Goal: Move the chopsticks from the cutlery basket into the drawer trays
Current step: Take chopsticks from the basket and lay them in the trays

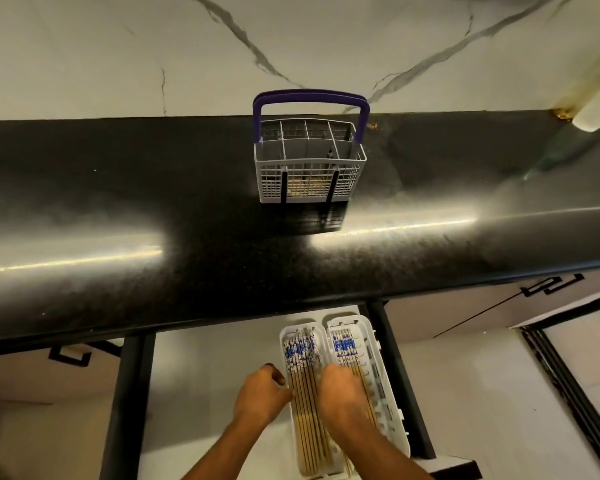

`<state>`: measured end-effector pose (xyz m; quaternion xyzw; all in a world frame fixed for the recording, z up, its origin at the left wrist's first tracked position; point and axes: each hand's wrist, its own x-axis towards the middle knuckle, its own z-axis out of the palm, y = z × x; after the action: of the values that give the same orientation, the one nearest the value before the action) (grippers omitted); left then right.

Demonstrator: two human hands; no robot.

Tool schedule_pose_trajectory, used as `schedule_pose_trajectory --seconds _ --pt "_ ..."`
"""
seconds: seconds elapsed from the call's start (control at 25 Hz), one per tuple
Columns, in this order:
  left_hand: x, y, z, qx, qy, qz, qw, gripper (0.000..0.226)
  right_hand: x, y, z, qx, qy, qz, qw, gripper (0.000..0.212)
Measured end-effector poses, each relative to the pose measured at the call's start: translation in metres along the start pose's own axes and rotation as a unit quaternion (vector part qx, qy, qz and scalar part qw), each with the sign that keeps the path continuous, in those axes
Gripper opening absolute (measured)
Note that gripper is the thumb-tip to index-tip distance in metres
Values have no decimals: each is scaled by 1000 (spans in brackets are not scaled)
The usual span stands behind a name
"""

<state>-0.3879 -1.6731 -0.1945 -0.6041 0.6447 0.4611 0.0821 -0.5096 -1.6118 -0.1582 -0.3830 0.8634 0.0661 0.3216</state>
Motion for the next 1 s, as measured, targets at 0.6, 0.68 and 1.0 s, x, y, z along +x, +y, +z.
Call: schedule_pose_trajectory --seconds 0.6,0.68,1.0 --pt "8 -9 10 -68 -11 -14 998 19 27 -22 35 -128 -10 -19 992 19" --pt "8 -9 10 -72 -14 -11 997 19 29 -20 37 -129 -13 -24 991 19" --pt "9 -8 13 -72 -11 -9 997 19 29 -13 51 -117 -18 -55 991 21"
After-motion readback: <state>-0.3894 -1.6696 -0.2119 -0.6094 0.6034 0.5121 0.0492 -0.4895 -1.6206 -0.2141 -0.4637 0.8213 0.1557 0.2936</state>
